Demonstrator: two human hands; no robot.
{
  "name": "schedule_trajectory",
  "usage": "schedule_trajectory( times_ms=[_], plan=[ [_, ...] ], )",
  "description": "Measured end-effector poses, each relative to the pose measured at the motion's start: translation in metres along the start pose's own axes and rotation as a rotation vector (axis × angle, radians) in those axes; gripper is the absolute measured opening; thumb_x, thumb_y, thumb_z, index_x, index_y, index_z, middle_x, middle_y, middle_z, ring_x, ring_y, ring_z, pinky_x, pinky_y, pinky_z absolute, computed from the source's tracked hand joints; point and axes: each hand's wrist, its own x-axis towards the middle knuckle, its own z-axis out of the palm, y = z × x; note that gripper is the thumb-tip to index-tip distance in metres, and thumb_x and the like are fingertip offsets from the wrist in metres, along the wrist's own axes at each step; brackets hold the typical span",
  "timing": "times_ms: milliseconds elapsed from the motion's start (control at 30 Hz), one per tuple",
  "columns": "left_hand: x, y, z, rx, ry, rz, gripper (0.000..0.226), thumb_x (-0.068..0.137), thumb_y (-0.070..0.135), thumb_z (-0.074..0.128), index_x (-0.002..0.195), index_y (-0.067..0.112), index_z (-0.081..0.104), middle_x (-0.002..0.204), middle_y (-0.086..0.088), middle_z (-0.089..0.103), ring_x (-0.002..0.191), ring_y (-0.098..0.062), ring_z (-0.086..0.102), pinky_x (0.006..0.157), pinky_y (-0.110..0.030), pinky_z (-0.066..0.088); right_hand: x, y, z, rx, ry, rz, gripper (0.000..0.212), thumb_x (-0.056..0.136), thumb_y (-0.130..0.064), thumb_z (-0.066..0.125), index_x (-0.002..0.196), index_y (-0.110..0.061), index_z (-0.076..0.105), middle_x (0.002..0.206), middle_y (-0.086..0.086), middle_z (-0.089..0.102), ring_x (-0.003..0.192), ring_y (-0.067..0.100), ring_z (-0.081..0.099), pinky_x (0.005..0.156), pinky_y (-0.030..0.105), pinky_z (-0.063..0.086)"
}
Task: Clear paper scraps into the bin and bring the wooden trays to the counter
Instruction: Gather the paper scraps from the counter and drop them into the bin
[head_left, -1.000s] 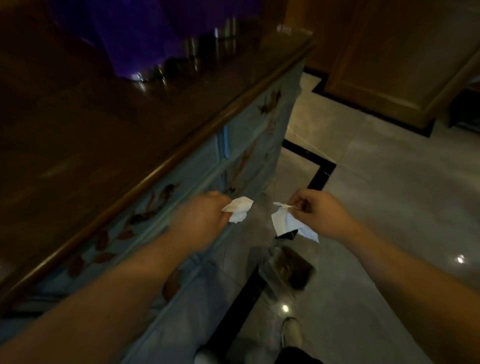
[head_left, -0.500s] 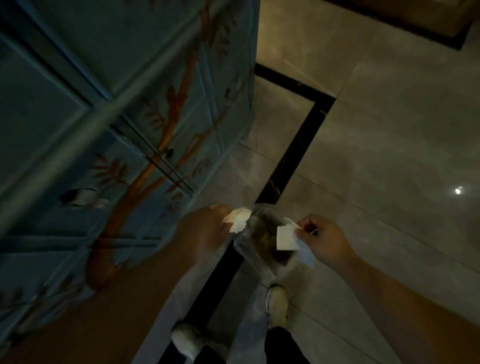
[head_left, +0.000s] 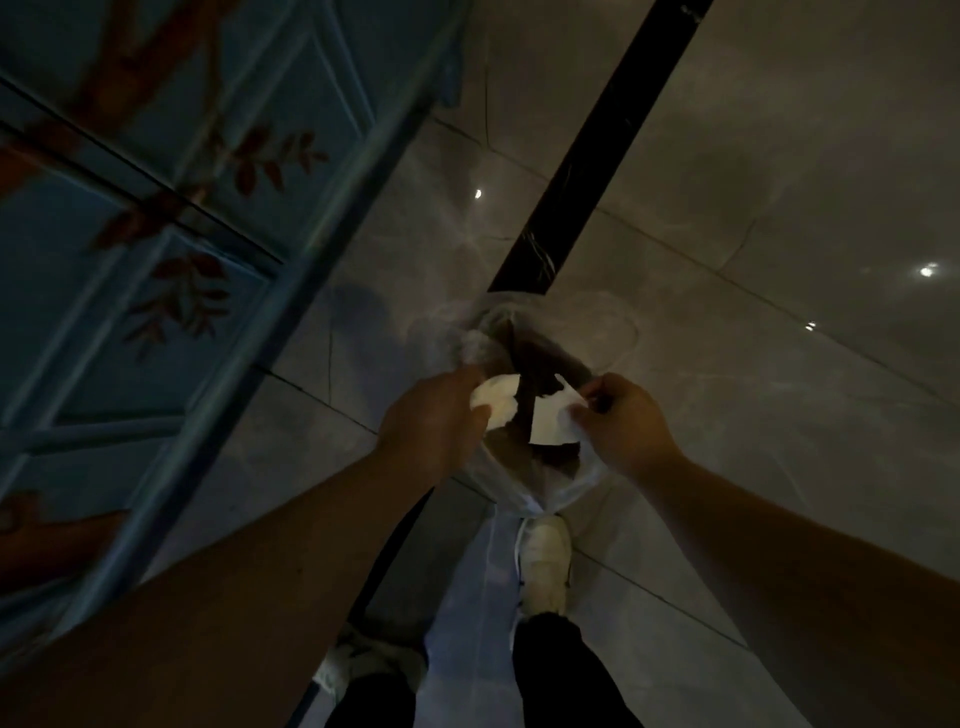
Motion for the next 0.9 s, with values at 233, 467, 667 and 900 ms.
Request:
schedule_trajectory(
  times_ms=[233,467,667,900],
  plan=[
    [0.023,-0.005,0.04,-0.043,-0.067,-0.071,0.033,0.091,0.021,0.055,0.119,0.005,0.052,0.116,-0.022,0.06,0.106,-0.036,0.055,0.09,-0.041,0.043,0.009,0.025,0.007,-0.023,-0.056,0.001,0.033,0.082,-0.024,0.071,0.11,-0.023,0.054,0.102,0.006,0.063,0.094,0.027,0.064,0.083,0.039,0.052],
    [0.023,0.003,0.047,-0.033,-0.119,-0.043,0.056,0.093,0.023,0.053,0.14,0.004,0.03,0.145,-0.019,0.04,0.132,-0.03,0.036,0.108,-0.031,0.023,0.0,0.021,-0.01,-0.05,-0.048,-0.059,0.041,0.083,-0.022,0.071,0.12,-0.017,0.057,0.105,0.007,0.06,0.097,0.027,0.061,0.076,0.03,0.044],
    [0.012,0.025,0.026,-0.007,-0.054,0.118,0.045,0.087,0.026,0.06,0.127,0.01,0.047,0.124,-0.016,0.057,0.113,-0.032,0.052,0.094,-0.038,0.041,-0.017,0.003,-0.028,-0.152,-0.065,-0.203,0.048,0.083,-0.028,0.07,0.127,-0.017,0.052,0.116,0.01,0.059,0.097,0.024,0.061,0.071,0.025,0.045],
    [-0.038,0.073,-0.059,0.361,0.078,0.341,0.054,0.087,0.034,0.056,0.134,0.011,0.043,0.133,-0.017,0.051,0.116,-0.035,0.05,0.091,-0.048,0.047,-0.078,-0.045,-0.09,-0.586,-0.09,-0.593,0.068,0.081,-0.048,0.064,0.139,-0.022,0.041,0.133,0.01,0.05,0.112,0.033,0.054,0.082,0.042,0.052]
  ],
)
